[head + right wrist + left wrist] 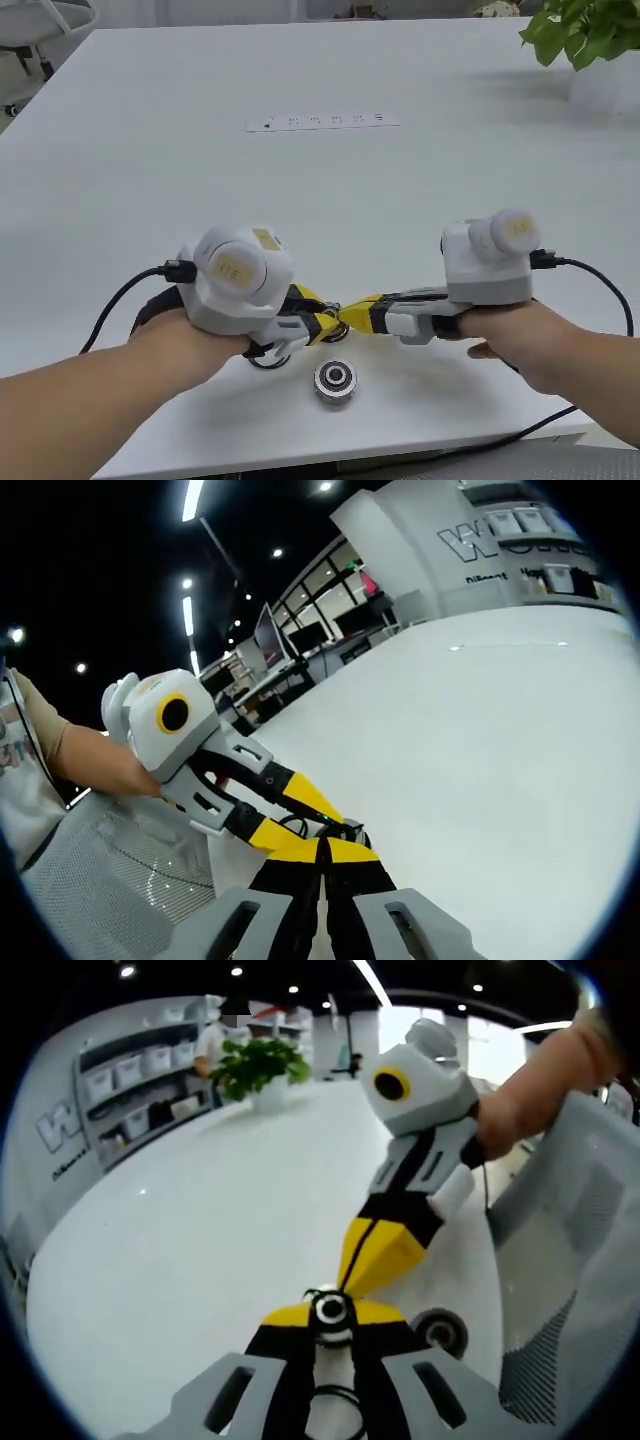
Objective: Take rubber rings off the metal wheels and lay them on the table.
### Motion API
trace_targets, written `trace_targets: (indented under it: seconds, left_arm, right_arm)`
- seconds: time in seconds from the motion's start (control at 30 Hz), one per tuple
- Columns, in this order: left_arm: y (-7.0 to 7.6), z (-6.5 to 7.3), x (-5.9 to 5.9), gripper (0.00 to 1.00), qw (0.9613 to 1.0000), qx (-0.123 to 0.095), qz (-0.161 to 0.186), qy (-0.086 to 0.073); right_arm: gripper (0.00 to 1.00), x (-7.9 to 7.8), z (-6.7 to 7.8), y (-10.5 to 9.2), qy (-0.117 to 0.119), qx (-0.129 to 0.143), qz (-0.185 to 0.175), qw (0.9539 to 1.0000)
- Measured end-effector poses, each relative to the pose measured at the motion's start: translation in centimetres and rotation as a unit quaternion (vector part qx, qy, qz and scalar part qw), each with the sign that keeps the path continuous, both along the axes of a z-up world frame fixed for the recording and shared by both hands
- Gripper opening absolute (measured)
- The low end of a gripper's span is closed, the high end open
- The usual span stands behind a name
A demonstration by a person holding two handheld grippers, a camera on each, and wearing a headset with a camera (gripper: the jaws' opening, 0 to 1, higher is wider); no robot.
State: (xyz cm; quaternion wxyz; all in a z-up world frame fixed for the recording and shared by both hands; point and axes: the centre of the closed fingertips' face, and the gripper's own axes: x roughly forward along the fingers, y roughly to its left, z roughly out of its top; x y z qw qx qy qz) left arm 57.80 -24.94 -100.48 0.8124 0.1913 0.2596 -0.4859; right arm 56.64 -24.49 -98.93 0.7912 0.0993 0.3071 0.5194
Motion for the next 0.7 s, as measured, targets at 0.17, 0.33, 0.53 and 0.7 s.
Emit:
trace_targets:
  seconds: [0.17,0.33,0.53,0.7]
  left_arm:
    - [0.0,0.0,-0.1,0.12,1.0,-0.001,-0.001,-0.001]
    - [-0.1,0.0,-0.1,0.12,1.0,-0.002,-0.004,0.001]
    - [-0.1,0.0,0.0,0.13,1.0,-0.001,-0.004,0.002]
    - [-0.1,0.0,0.0,0.13,1.0,0.002,-0.005,0.001]
  right_arm:
    - [0.0,-0.3,0.1,-0.4,0.009,0.007,0.008,0.9999]
    - [0.0,-0.8,0.7,-0.4,0.026,0.032,0.009,0.9991]
    - [0.0,-0.6,0.5,-0.5,0.021,0.029,0.005,0.9993]
    - [0.0,-0.4,-0.1,-0.5,-0.011,-0.012,0.01,0.9998]
